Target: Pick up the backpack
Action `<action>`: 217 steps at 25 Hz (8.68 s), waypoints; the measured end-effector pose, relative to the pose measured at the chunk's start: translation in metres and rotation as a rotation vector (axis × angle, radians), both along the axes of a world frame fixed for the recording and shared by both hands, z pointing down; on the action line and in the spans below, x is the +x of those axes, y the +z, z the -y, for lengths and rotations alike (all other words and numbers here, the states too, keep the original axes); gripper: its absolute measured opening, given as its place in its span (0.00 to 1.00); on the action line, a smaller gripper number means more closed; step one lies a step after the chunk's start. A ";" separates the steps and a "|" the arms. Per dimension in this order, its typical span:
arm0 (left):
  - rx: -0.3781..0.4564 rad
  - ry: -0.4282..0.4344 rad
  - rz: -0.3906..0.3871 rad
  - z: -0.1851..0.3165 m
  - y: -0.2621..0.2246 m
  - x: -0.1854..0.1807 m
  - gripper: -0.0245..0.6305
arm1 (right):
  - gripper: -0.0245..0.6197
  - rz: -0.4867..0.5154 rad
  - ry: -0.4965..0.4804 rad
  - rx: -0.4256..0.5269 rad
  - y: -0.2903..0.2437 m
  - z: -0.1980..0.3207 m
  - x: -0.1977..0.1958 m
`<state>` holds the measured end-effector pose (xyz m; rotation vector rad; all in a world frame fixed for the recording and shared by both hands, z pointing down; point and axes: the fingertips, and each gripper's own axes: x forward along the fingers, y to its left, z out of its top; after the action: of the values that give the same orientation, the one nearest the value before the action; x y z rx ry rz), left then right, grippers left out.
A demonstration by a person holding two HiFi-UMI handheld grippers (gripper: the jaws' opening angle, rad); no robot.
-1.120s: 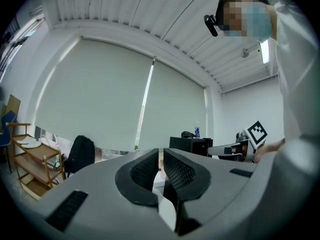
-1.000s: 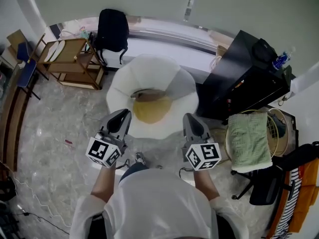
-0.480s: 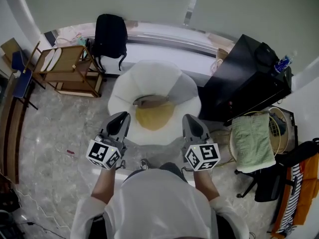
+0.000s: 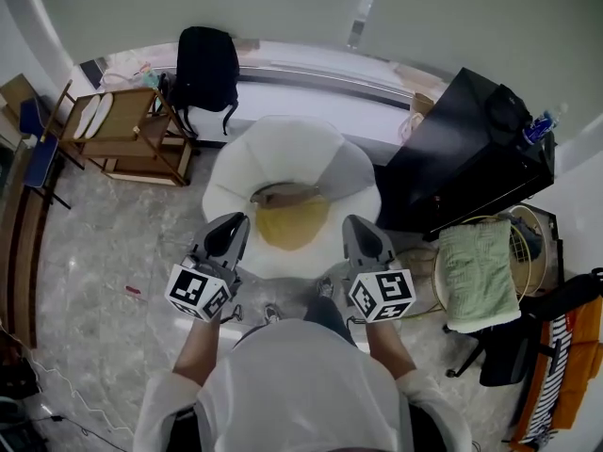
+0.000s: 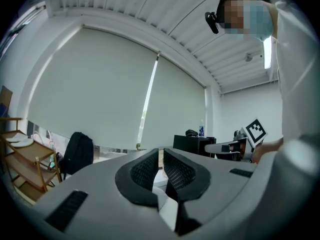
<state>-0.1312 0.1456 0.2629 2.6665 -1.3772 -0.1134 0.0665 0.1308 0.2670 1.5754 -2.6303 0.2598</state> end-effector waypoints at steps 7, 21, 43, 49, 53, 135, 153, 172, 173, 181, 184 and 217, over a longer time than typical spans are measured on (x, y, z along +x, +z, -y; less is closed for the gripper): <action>0.007 -0.094 -0.004 0.036 -0.003 0.019 0.12 | 0.08 -0.001 -0.071 0.002 -0.001 0.046 0.024; -0.011 -0.246 0.008 0.107 0.006 0.087 0.12 | 0.08 0.005 -0.247 -0.019 0.011 0.143 0.078; -0.040 -0.096 0.024 0.158 0.011 0.018 0.12 | 0.08 0.024 -0.125 -0.019 0.011 0.173 0.001; -0.031 0.023 0.031 0.165 0.013 -0.013 0.12 | 0.08 0.027 -0.020 -0.016 0.012 0.167 -0.032; -0.047 0.052 0.039 0.171 0.021 -0.023 0.12 | 0.08 0.020 0.023 -0.021 0.018 0.167 -0.034; -0.451 -0.156 0.026 0.257 0.370 0.018 0.12 | 0.09 -0.070 -0.164 -0.334 0.363 0.296 0.008; -0.481 -0.151 0.041 0.266 0.463 0.025 0.12 | 0.09 -0.124 -0.141 -0.394 0.475 0.303 0.011; -0.704 -0.328 -0.096 0.243 0.572 -0.003 0.44 | 0.37 -0.163 -0.099 -0.461 0.556 0.305 0.024; -0.717 -0.340 -0.100 0.242 0.580 -0.006 0.45 | 0.39 -0.168 -0.101 -0.468 0.563 0.304 0.024; -0.806 -0.350 -0.057 0.239 0.635 -0.010 0.51 | 0.54 -0.220 -0.112 -0.568 0.626 0.298 0.028; -0.829 -0.344 -0.026 0.239 0.653 -0.009 0.53 | 0.57 -0.241 -0.125 -0.585 0.643 0.298 0.028; -0.544 -0.366 0.157 0.323 0.679 0.004 0.53 | 0.58 -0.348 -0.220 -0.376 0.686 0.368 -0.004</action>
<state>-0.1274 -0.1777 0.9415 1.9998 -1.6421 0.3855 0.0625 -0.2369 0.9529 1.0918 -2.2927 0.3975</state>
